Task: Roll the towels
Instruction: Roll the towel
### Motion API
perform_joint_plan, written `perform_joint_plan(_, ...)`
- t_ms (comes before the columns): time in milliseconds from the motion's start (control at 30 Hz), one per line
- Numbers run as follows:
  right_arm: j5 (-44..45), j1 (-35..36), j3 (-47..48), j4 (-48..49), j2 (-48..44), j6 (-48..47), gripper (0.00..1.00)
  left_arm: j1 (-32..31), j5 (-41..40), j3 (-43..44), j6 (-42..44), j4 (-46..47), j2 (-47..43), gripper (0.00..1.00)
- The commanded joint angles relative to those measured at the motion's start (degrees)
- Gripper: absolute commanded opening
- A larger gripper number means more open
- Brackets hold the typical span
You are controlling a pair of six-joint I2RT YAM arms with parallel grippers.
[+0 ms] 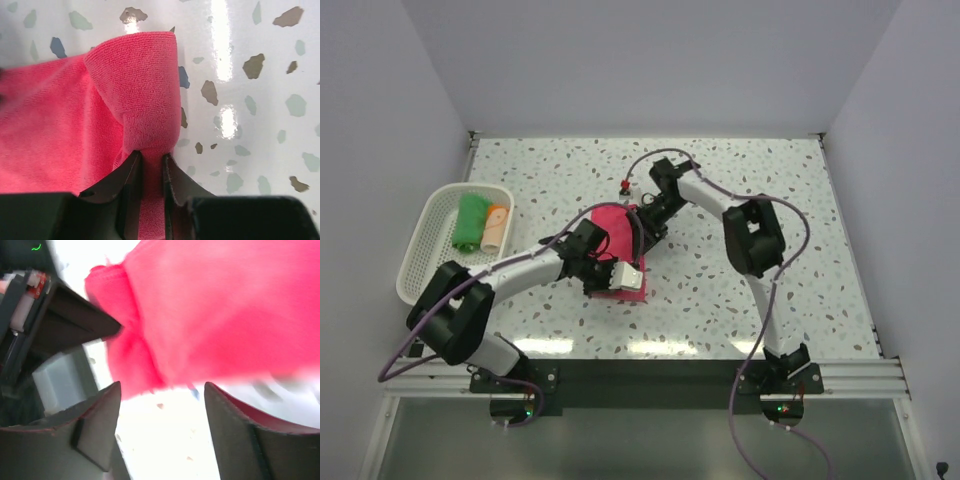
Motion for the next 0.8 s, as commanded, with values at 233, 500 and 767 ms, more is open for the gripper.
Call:
perform_joint_plan(233,16.98,-6.64,-25.09,23.6,-35.44,2.89,0.84,10.89,15.86,18.22,-0.86,-27.69,23.54,0.0)
perform_joint_plan(500,28.11,2.22,-35.46,24.3,-47.68,-6.88,0.98,15.29,17.62,34.47,1.34,-34.11,40.61,0.02)
perform_joint_plan(767,43.08,18.23,-39.6,36.77,-42.34,-11.11,0.83,17.13,20.17,45.12,0.28,-36.93,52.48,0.04)
